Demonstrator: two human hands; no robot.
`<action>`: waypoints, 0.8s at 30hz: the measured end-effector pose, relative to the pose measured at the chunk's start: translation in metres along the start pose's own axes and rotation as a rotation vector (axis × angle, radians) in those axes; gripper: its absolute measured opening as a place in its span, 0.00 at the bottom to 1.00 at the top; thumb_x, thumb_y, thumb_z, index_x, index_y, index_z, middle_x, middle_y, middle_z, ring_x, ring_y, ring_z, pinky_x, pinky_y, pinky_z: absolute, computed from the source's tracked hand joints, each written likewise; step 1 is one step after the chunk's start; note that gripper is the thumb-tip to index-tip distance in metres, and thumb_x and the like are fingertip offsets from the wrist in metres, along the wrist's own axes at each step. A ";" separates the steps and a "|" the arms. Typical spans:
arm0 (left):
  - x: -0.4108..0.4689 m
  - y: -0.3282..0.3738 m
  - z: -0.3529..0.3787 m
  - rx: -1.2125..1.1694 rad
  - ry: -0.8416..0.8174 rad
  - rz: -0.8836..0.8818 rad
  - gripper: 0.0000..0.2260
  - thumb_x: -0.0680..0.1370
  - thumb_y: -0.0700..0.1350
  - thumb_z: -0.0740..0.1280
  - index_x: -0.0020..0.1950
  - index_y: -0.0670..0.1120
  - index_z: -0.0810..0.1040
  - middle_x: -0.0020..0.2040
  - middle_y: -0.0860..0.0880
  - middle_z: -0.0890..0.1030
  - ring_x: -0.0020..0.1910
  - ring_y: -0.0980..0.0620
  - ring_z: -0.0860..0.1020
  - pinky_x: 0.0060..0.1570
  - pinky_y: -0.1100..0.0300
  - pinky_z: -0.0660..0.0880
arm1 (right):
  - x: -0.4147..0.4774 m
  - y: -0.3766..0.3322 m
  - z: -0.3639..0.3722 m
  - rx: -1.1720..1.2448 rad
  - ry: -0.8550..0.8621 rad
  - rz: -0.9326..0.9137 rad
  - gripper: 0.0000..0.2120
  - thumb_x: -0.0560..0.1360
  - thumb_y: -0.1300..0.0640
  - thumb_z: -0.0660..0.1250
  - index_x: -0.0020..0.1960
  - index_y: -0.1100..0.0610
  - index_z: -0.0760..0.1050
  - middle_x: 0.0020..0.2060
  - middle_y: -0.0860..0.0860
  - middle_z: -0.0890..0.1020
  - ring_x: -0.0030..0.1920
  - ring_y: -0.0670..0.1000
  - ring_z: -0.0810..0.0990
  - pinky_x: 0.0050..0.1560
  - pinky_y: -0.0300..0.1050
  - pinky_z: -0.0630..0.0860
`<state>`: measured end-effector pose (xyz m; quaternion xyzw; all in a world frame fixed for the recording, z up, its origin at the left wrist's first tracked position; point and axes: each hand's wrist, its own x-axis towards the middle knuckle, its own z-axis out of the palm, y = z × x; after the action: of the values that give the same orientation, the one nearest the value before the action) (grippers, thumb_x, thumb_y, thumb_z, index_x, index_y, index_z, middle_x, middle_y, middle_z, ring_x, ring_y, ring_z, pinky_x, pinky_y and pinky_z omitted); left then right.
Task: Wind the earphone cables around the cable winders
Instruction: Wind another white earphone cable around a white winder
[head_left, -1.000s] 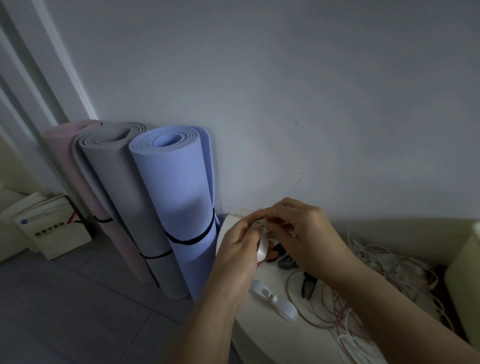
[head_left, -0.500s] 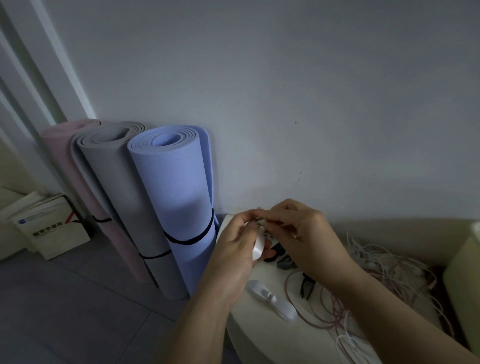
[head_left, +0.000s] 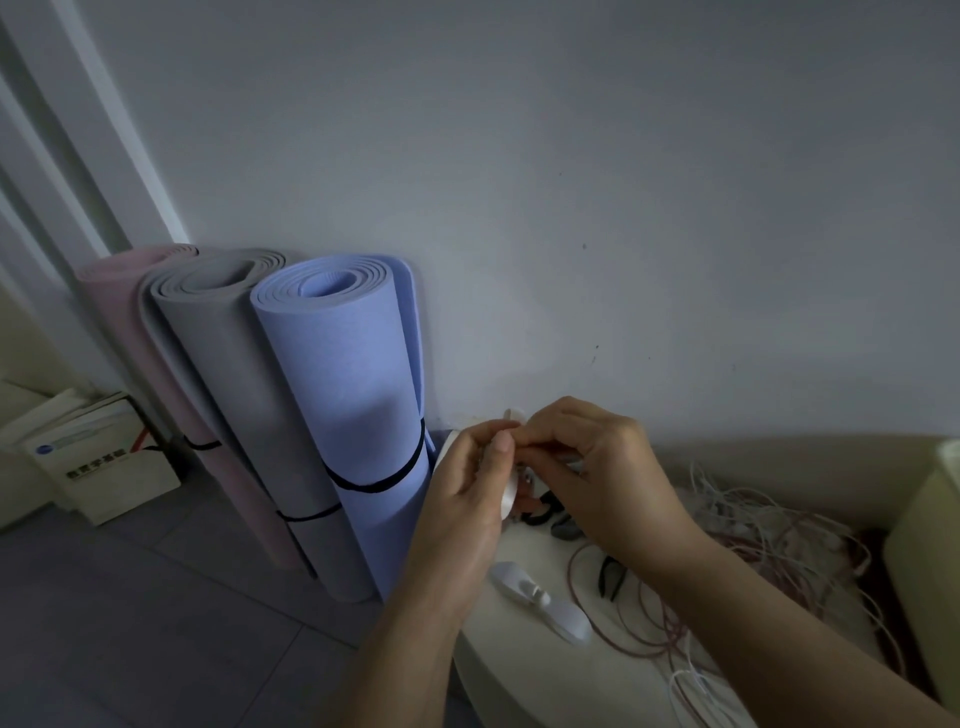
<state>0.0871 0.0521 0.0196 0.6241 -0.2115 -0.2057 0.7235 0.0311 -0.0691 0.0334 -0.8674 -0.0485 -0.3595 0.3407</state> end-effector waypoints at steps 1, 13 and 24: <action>0.000 -0.001 0.000 -0.034 -0.005 -0.013 0.17 0.72 0.55 0.63 0.56 0.49 0.79 0.55 0.48 0.83 0.55 0.51 0.81 0.56 0.50 0.77 | 0.000 0.001 0.000 0.011 -0.005 0.004 0.06 0.73 0.64 0.69 0.48 0.58 0.83 0.41 0.51 0.81 0.41 0.44 0.80 0.42 0.36 0.77; 0.002 0.004 0.001 -0.159 -0.111 -0.136 0.09 0.78 0.41 0.65 0.57 0.49 0.79 0.45 0.49 0.84 0.42 0.55 0.81 0.45 0.58 0.76 | -0.001 -0.004 -0.013 0.366 0.012 0.477 0.06 0.76 0.62 0.67 0.47 0.52 0.79 0.40 0.49 0.84 0.42 0.47 0.82 0.46 0.41 0.80; 0.004 0.003 -0.003 -0.074 -0.131 -0.166 0.11 0.74 0.34 0.66 0.54 0.44 0.79 0.33 0.50 0.76 0.32 0.55 0.73 0.38 0.59 0.72 | 0.002 -0.011 -0.020 0.270 -0.175 0.423 0.06 0.75 0.61 0.68 0.45 0.51 0.80 0.38 0.48 0.83 0.38 0.50 0.81 0.41 0.37 0.77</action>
<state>0.0923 0.0529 0.0220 0.5976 -0.1983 -0.3129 0.7111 0.0172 -0.0740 0.0514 -0.8327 0.0573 -0.1943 0.5154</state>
